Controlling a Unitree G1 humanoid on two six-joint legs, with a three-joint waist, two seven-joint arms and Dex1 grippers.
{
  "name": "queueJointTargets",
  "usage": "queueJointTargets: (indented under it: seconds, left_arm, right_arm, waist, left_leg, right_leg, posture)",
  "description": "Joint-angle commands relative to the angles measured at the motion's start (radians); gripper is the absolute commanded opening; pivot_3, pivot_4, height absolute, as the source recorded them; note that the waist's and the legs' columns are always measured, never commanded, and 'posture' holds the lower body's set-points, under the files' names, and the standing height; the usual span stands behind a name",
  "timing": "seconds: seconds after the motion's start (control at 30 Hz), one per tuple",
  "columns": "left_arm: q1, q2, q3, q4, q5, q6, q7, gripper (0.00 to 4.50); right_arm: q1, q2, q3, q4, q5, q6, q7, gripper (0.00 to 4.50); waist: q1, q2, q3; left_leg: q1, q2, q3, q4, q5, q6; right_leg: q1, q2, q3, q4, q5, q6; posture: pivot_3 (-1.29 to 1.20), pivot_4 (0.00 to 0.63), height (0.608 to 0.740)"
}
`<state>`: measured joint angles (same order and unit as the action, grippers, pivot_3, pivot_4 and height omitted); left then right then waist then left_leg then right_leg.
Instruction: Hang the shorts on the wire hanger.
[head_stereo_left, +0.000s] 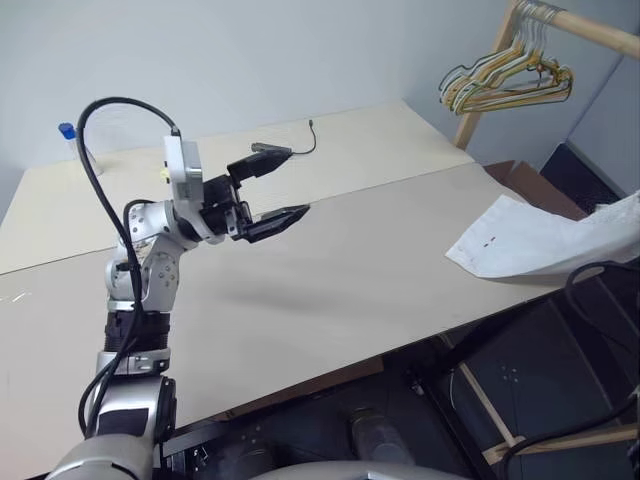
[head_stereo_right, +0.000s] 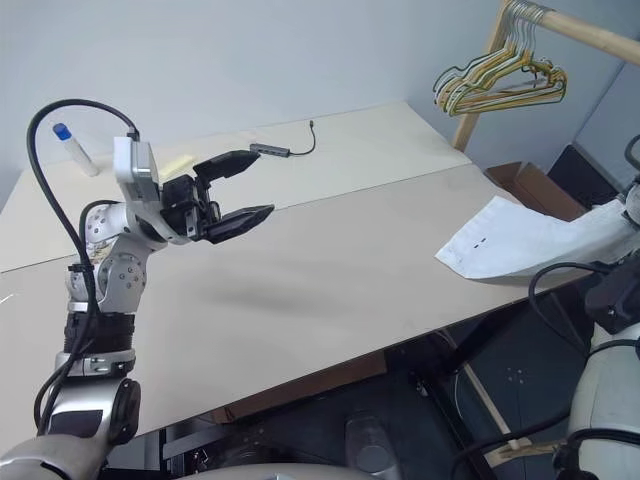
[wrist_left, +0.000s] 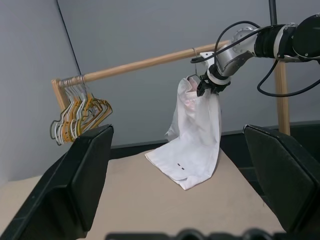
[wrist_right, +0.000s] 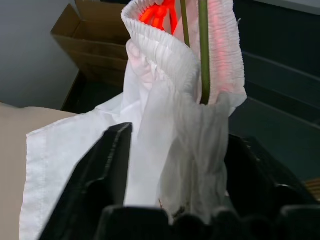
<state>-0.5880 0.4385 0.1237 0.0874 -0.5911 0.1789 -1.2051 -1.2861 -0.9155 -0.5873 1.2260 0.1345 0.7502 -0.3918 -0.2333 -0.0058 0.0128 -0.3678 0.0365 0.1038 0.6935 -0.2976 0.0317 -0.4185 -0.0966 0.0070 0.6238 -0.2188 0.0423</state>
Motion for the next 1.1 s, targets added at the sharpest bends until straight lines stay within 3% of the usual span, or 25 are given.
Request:
queueJointTargets:
  seconds: [0.03,0.27,0.6,0.8,0.9,1.1]
  left_arm:
    - [-0.010,0.006,0.017,-0.028,-0.023,-0.006,0.005,4.50]
    - [-0.004,0.000,0.018,-0.036,-0.032,-0.005,0.010,4.50]
    - [0.002,-0.007,0.035,-0.039,-0.066,0.001,0.018,4.50]
    - [0.007,0.008,0.045,-0.047,-0.084,0.008,0.020,4.50]
    - [0.026,0.031,0.047,-0.049,-0.059,0.001,0.038,4.50]
    - [0.084,0.119,0.074,-0.045,0.018,-0.010,0.102,4.50]
  right_arm:
    - [-0.014,-0.016,0.025,-0.019,0.007,-0.032,0.001,4.44]
    - [-0.007,0.000,0.097,-0.062,-0.026,-0.090,-0.037,4.48]
    - [0.113,0.071,0.340,-0.333,-0.263,-0.235,-0.234,4.48]
    - [0.187,0.114,0.448,-0.480,-0.371,-0.325,-0.237,4.48]
    - [0.222,0.158,0.506,-0.581,-0.408,-0.332,-0.177,4.48]
    - [0.370,0.213,0.622,-0.854,-0.337,-0.405,0.252,4.48]
  waist:
    - [0.000,0.000,0.000]
    - [0.001,0.000,0.000]
    - [0.001,0.000,0.000]
    - [0.001,0.000,0.000]
    - [-0.001,0.001,0.000]
    - [0.012,0.001,0.000]
  left_leg:
    - [0.000,0.000,0.000,0.000,0.000,0.000]
    - [0.000,0.000,0.001,0.000,0.000,0.000]
    - [0.000,0.000,0.003,0.000,0.000,0.000]
    - [0.001,0.000,0.003,0.001,0.000,0.000]
    - [0.002,0.000,0.004,0.001,0.000,0.000]
    - [0.005,0.000,0.004,0.001,0.000,0.000]
  right_leg:
    - [0.000,0.000,0.000,0.000,0.000,0.000]
    - [0.000,0.000,0.001,0.000,0.000,0.000]
    - [-0.001,0.000,0.003,0.001,0.000,0.001]
    - [-0.001,-0.001,0.004,0.001,0.000,0.002]
    - [0.000,-0.001,0.005,0.002,0.000,0.002]
    - [0.001,0.000,0.005,0.002,0.001,0.002]
  posture:
    - [-0.19,0.000,0.740]
    - [-0.18,0.000,0.740]
    - [-0.18,0.000,0.740]
    - [-0.16,0.000,0.740]
    - [-0.15,0.000,0.740]
    - [-0.10,0.000,0.740]
